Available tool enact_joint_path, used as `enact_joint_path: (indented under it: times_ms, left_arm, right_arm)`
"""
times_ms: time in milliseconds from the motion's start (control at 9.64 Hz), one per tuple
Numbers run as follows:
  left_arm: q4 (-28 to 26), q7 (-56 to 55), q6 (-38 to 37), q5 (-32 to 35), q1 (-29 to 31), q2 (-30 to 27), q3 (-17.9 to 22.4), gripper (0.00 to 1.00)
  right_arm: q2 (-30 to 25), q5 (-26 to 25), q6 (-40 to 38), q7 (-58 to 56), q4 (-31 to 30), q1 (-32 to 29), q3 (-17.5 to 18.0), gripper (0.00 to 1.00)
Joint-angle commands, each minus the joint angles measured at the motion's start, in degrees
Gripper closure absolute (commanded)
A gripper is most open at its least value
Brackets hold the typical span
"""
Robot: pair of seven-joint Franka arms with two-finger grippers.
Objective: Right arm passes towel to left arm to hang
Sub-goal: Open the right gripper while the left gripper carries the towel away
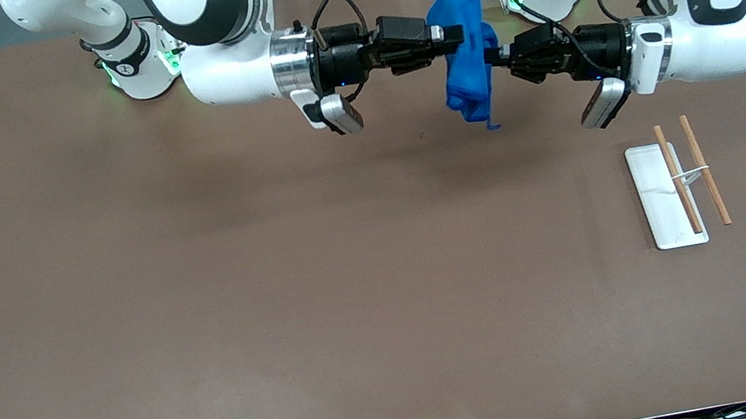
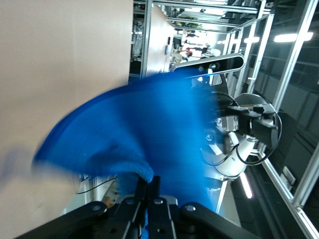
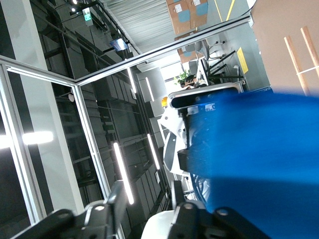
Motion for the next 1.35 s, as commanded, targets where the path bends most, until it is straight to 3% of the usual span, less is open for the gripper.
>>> enact_joint_path:
  times_ms: [0,207,519,933,1244]
  left_arm:
    - [6.29,-1.30,0.83,6.16,0.04,4.35,2.33,1.00]
    - [13.06,-3.33,1.00,14.58,0.04,7.17,5.67,1.00]
    - [21.43,-2.54,5.36,33.46,0.04,11.22,10.77,1.00]
    - [22.23,-2.01,9.79,49.92,0.13,12.27,17.18,1.00]
    - [25.91,4.19,11.29,57.58,0.57,16.48,20.69,1.00]
  right_arm:
    - [-0.56,-4.90,-0.59,-0.52,-0.90,-2.78,0.22,0.00]
    - [-0.47,-13.32,-0.68,-0.52,-1.95,-4.72,0.22,0.00]
    - [-0.47,-29.75,-3.84,-0.61,-6.52,-10.24,0.22,0.00]
    - [0.41,-49.79,-11.92,-0.52,-8.02,-21.31,0.13,0.00]
    - [0.14,-70.33,-17.52,1.58,-7.50,-32.89,0.04,0.00]
